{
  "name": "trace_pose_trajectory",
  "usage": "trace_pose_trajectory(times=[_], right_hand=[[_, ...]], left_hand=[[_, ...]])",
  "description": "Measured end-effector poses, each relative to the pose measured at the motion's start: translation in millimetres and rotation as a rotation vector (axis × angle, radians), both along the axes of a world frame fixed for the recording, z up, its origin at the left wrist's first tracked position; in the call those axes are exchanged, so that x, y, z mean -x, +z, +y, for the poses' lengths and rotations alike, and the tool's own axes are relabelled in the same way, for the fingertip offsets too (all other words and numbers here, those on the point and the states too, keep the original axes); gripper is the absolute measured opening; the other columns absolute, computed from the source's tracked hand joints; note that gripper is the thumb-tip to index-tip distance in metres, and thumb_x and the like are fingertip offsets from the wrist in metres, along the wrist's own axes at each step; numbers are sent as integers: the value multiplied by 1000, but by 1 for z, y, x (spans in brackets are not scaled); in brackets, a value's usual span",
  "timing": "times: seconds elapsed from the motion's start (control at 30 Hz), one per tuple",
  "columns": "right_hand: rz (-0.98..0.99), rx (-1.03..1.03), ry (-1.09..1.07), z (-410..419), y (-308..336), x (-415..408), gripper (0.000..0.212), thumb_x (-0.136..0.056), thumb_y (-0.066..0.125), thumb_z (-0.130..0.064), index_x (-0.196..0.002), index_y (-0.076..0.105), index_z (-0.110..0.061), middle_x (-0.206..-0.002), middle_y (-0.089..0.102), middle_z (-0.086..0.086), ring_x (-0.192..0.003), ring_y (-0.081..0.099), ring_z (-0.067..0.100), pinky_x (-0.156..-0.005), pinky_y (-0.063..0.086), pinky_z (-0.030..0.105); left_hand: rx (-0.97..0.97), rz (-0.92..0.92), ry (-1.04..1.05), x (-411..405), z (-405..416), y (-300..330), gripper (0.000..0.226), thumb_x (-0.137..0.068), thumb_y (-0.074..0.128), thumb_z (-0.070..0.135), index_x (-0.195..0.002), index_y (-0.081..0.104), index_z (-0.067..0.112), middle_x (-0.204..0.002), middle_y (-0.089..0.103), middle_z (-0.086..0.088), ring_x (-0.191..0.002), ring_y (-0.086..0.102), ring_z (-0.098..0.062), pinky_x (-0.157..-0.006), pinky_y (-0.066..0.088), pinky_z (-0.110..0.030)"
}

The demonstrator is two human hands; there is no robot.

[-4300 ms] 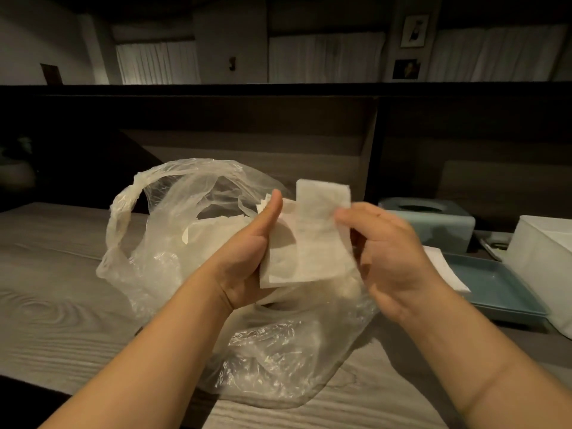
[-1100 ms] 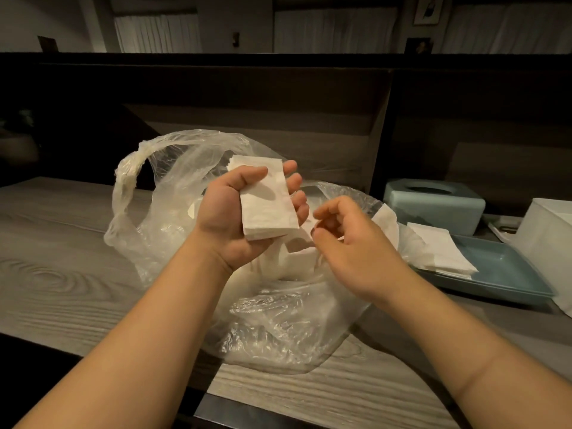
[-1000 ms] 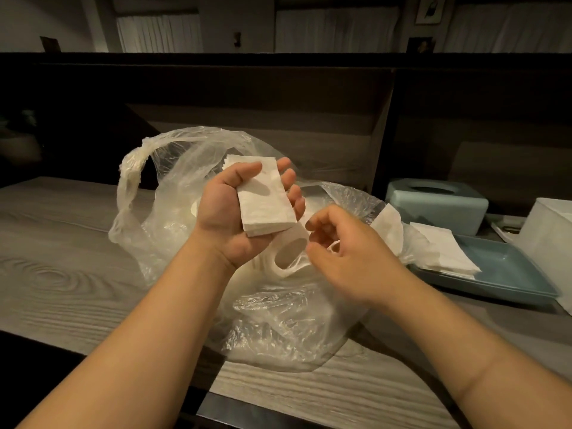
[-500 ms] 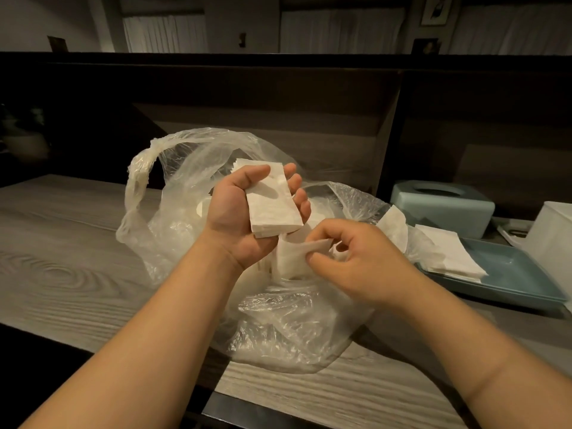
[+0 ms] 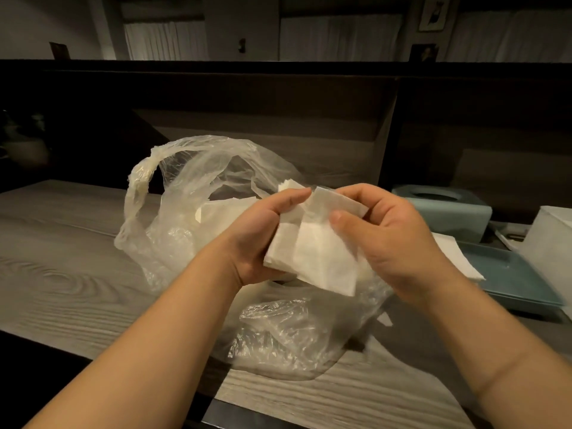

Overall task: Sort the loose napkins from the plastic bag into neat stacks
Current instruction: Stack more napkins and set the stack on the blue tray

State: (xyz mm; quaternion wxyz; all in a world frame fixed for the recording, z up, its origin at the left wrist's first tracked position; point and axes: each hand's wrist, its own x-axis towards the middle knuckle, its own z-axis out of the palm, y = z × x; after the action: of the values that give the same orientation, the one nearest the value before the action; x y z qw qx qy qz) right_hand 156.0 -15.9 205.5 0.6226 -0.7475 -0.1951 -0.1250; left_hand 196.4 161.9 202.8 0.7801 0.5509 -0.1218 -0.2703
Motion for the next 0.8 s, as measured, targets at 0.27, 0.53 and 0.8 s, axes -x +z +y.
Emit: trace_pose_trajectory(times=[0.27, 0.53, 0.8], right_hand=[[126, -179, -74, 14, -9, 0, 8, -96, 65, -5, -101, 69, -9, -73, 72, -5, -60, 67, 8, -42, 47, 20], [103, -147, -164, 16, -7, 2, 5, -97, 67, -19, -101, 68, -16, -84, 72, 4, -70, 68, 19, -51, 56, 31], [4, 81, -618, -34, -8, -35, 10, -99, 59, -29, -97, 68, -31, -93, 69, -12, -94, 64, 13, -81, 49, 31]], left_hand=[[-35, -3, -124, 1, -6, -4, 74, -97, 34, 71, -109, 80, 15, -106, 73, -15, -92, 71, -30, -98, 54, -50], [28, -18, -240, 6, -8, -2, 72, -91, 50, 71, -117, 72, 8, -96, 69, -18, -80, 68, -30, -77, 59, -40], [243, 212, -60, -5, -2, -1, 49, -83, 64, 33, -125, 53, 9, -97, 60, -10, -82, 55, -24, -80, 48, -35]])
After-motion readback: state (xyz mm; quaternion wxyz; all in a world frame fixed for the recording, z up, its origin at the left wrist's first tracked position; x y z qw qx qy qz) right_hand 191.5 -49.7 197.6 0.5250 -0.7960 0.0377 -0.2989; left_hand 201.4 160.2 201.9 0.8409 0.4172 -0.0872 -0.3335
